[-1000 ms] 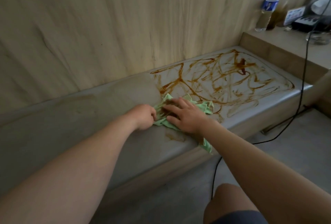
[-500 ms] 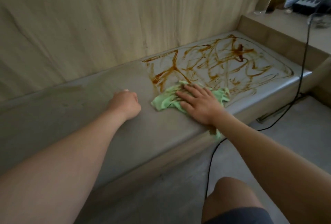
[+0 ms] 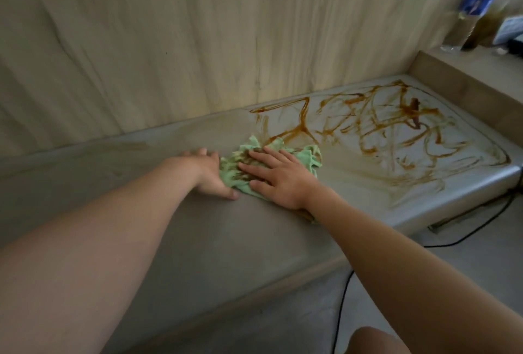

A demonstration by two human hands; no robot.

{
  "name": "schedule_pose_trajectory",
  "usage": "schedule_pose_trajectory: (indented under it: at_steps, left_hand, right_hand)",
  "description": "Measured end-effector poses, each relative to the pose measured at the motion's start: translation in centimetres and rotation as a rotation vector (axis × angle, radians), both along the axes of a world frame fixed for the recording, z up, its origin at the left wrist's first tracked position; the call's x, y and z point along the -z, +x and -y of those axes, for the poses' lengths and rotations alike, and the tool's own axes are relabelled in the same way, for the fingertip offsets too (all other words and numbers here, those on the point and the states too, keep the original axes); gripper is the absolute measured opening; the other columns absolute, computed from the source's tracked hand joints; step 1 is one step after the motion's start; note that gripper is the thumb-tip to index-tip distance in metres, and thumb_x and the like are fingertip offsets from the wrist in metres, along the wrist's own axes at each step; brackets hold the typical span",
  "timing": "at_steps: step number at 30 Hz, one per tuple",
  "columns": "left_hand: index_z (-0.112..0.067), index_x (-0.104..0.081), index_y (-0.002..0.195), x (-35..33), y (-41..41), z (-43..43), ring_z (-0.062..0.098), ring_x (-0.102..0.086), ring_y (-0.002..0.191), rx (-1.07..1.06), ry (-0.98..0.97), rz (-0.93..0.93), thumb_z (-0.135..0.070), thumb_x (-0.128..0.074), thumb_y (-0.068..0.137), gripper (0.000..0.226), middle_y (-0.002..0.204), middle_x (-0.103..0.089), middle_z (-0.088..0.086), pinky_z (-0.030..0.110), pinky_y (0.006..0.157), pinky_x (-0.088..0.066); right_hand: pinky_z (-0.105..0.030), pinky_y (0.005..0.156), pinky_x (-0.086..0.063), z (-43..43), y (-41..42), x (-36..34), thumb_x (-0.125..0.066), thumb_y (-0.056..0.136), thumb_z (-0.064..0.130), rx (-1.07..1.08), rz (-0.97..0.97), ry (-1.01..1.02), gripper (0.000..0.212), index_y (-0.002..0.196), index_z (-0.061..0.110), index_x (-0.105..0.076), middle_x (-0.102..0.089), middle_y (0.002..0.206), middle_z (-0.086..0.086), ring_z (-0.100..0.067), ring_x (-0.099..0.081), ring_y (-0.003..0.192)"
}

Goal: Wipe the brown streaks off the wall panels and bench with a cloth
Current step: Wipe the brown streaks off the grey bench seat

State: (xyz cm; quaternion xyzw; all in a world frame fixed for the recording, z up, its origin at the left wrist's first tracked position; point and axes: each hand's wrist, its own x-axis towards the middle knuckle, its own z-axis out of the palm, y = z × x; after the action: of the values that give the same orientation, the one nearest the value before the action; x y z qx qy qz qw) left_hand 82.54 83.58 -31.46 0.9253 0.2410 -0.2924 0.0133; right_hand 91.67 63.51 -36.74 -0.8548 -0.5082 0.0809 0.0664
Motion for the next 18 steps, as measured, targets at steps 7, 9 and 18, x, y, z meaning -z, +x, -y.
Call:
schedule_pose_trajectory:
  at_steps: [7,9,18]
  left_hand:
    - [-0.002,0.009,0.162,1.6,1.9,-0.8,0.041,-0.002,0.158,0.055,0.012,-0.014,-0.083,-0.075,0.064,0.152,0.169,0.007,0.025,0.062,0.125,-0.011]
    - [0.0,0.007,0.161,1.3,1.9,-0.7,0.04,-0.003,0.158,0.058,0.002,-0.015,-0.079,-0.077,0.067,0.149,0.169,0.004,0.025,0.063,0.124,-0.011]
    - [0.0,0.006,0.161,1.8,3.0,-1.5,0.045,-0.005,0.156,0.073,-0.008,-0.072,-0.081,-0.078,0.063,0.152,0.169,0.005,0.027,0.064,0.124,-0.013]
  right_hand:
    - [-0.051,0.128,0.001,-1.3,9.2,0.5,-0.016,0.096,0.069,0.68,-0.019,0.013,0.069,0.162,0.047,-0.017,-0.007,0.174,0.003,-0.026,0.002,0.16]
    - [-0.055,0.127,0.007,-4.2,9.7,0.5,-0.015,0.098,0.064,0.775,-0.076,0.004,0.07,0.164,0.042,-0.011,-0.001,0.174,-0.002,-0.032,0.008,0.159]
    - [-0.04,0.127,-0.007,-8.4,12.4,-0.2,-0.033,0.105,0.063,-0.046,0.011,0.02,0.054,0.158,0.052,-0.029,-0.019,0.171,0.012,-0.015,-0.013,0.158]
